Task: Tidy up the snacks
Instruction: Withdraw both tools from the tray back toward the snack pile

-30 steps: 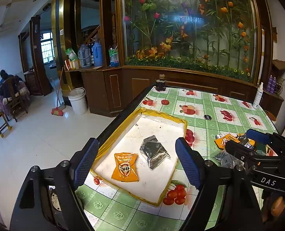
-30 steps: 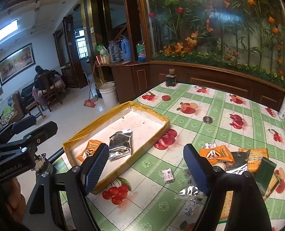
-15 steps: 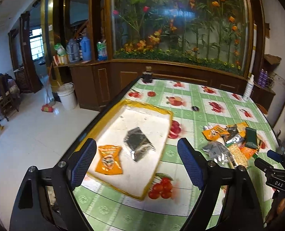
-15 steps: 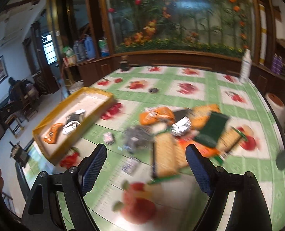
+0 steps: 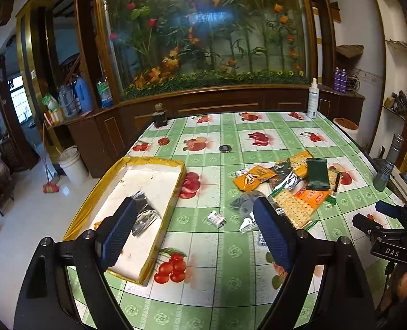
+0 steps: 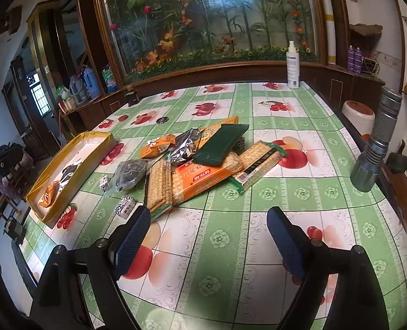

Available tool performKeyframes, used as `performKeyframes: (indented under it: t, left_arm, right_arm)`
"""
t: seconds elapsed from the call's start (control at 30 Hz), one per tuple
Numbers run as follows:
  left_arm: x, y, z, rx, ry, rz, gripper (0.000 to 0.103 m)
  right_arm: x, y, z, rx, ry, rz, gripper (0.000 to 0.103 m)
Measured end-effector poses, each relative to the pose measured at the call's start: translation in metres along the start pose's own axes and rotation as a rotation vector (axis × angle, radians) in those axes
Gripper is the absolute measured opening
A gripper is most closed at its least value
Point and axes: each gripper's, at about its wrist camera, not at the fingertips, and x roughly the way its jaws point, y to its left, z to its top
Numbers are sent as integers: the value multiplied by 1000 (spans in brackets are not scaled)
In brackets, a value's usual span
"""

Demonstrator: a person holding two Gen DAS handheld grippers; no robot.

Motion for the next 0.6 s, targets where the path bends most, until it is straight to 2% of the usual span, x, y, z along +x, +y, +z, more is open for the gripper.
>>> performKeyframes:
  t: [0.27, 0.6]
  left_arm:
    - [3, -15, 6, 28, 9, 6, 87]
    - [16, -24, 4, 39, 42, 6, 87]
  right_arm:
    - [-6, -5, 2, 15, -18, 12, 88]
    - [4, -8, 0, 25, 1, 24, 88]
